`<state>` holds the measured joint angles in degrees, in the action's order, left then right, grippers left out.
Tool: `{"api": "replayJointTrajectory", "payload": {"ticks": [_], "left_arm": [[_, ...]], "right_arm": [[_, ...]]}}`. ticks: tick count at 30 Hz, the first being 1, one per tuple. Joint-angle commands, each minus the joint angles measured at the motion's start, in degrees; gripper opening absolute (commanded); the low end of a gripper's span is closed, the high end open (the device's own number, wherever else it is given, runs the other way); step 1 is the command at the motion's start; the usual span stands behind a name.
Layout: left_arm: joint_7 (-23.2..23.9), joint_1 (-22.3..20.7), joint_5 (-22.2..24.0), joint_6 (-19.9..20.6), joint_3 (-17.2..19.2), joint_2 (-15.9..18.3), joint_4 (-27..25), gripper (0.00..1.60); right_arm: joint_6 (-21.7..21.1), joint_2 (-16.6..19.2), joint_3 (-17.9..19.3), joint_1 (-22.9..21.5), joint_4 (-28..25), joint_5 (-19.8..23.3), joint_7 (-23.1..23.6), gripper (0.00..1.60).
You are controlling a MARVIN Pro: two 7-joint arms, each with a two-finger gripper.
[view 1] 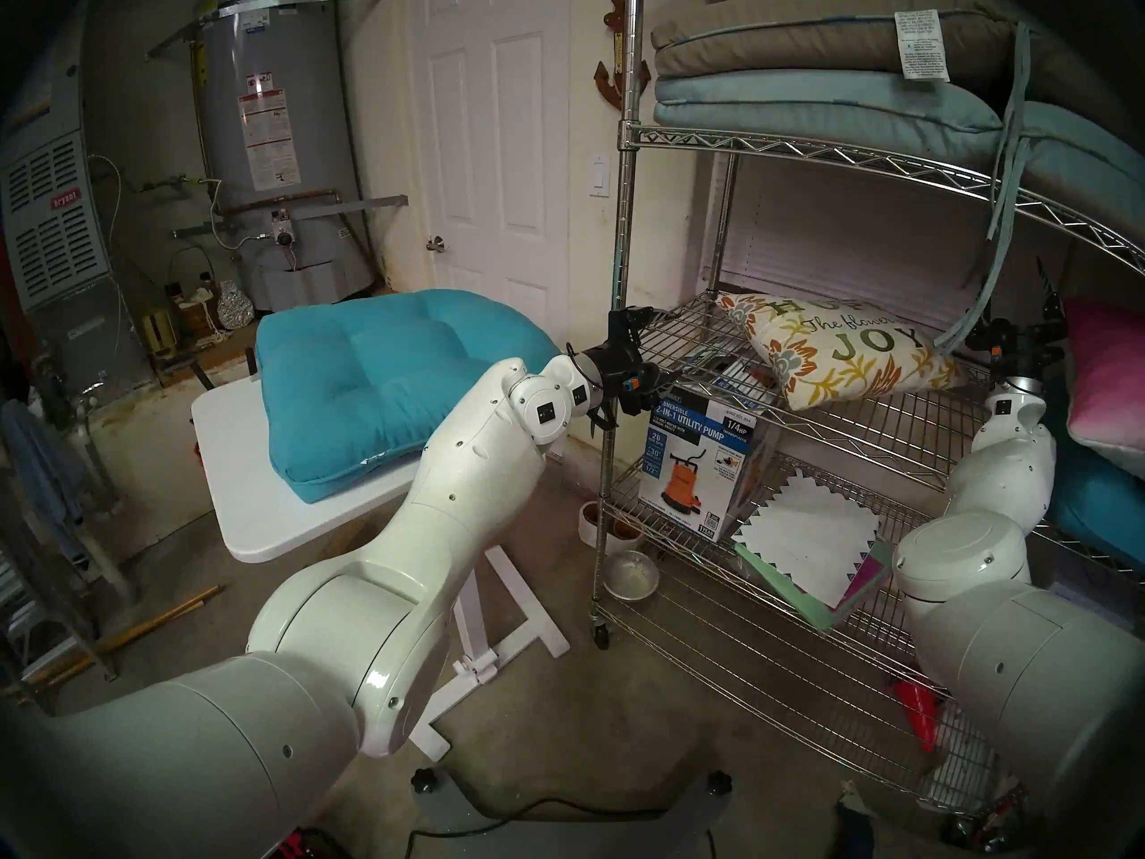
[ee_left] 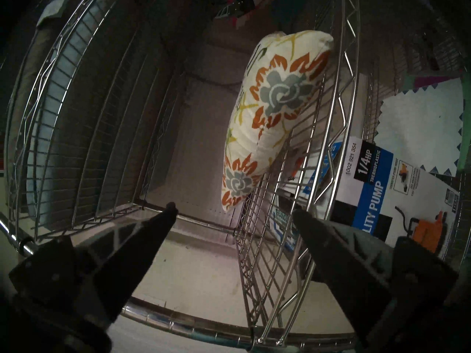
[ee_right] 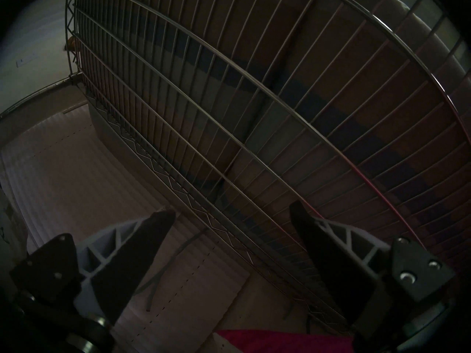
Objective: Put cushion on the shelf
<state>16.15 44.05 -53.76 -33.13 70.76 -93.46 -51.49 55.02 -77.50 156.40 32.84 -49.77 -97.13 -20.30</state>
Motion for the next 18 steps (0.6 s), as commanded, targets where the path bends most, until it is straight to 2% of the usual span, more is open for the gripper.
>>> {"api": "replayJointTrajectory", "payload": {"ticks": [1,18], "left_arm": [[-0.97,2.13,1.32,-0.95,0.94,0.23,-3.60,1.60],[-1.64,8.89,2.92,-2.71,2.49,1.08,-8.38,1.60]], "right_arm": [[-0.02,-3.99,2.08,4.15,-0.15,1.38,-0.43,1.60],[-0.02,-7.14,3.45,3.98,-4.33,3.99,-0.49,1.60]]}}
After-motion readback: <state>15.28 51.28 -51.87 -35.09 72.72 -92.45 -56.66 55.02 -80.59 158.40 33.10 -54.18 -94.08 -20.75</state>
